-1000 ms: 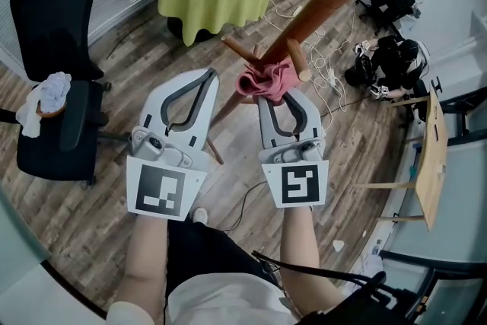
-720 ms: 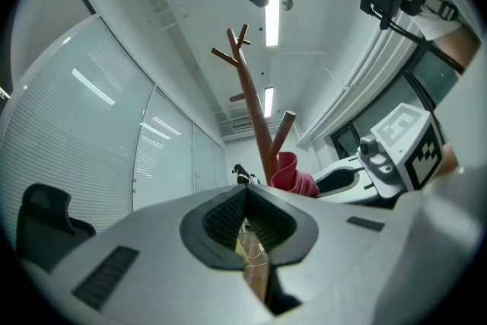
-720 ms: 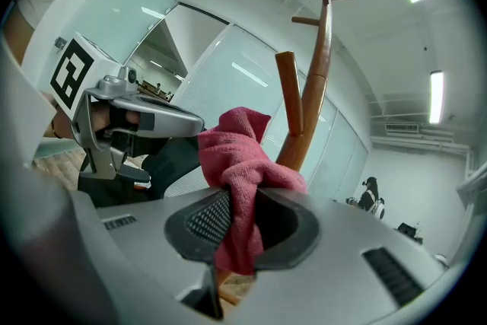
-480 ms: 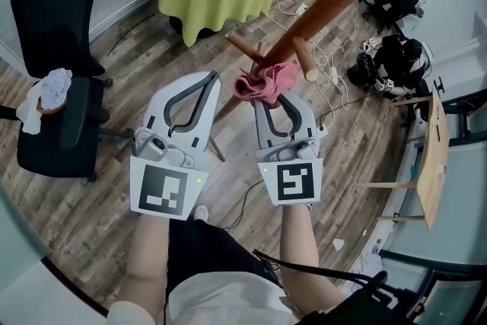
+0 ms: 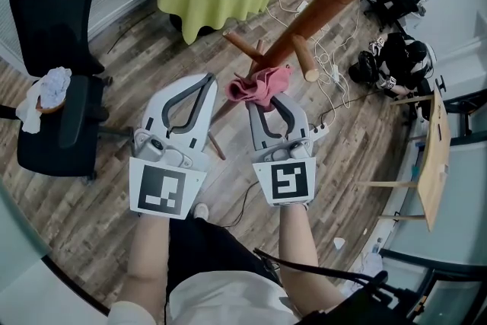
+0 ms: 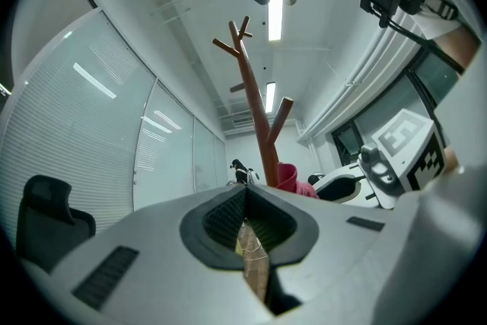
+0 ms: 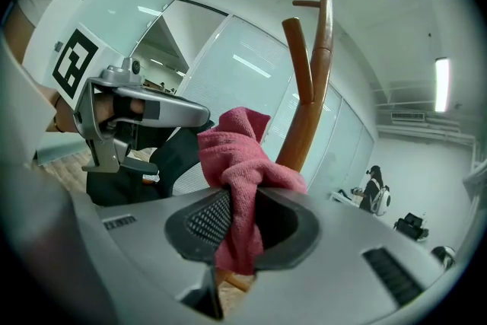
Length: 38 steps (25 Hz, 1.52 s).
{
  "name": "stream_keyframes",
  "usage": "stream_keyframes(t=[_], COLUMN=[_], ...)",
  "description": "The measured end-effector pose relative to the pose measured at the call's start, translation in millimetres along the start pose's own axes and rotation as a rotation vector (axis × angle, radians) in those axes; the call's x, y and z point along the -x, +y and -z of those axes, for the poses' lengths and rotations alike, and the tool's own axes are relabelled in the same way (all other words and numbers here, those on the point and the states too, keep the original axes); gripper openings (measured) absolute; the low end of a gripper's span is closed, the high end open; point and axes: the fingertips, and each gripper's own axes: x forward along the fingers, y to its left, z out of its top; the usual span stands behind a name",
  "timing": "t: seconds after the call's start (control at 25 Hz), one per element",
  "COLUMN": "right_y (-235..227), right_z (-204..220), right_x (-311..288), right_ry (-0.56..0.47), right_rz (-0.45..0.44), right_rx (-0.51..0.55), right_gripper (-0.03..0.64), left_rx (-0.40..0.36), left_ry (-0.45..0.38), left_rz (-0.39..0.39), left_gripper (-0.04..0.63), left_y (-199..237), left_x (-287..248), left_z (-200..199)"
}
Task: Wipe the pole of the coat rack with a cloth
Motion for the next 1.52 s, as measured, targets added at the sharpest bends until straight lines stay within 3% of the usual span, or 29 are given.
stream_keyframes(t=[0.44, 0.88, 1.32, 1.36, 1.48, 1.52], right_y=[11, 30, 38, 38, 37, 35], right_z=[23, 52, 59, 57, 52, 47], right_x=[0, 3, 15, 17, 24, 27], right_ry=[0.070, 0.161, 0.162, 0.157, 0.150, 0.136], right_rz=[-0.041, -0.059, -0.088, -0.090, -0.079, -0.074], right_rx=[0.001, -0.112, -0.149, -0.146, -0.169, -0.160], right_gripper=[0.081, 0.081, 0.081, 0.081, 0.081, 0.081], left_rx=[0.007, 0.011, 0.017, 0.039, 0.225, 0.248], left_ry=[0.025, 0.045, 0.064, 0.061, 0.046, 0.045], left_rz=[0.007, 0.005, -0.013, -0.023, -0.103, -0.118], left_gripper=[0.012, 0.012, 0.012, 0.012, 0.012, 0.012], left_y=[-7, -11, -18, -18, -16, -15], left_x=[0, 6, 11, 11, 15, 17], left_z=[10, 21, 24, 24, 25, 24])
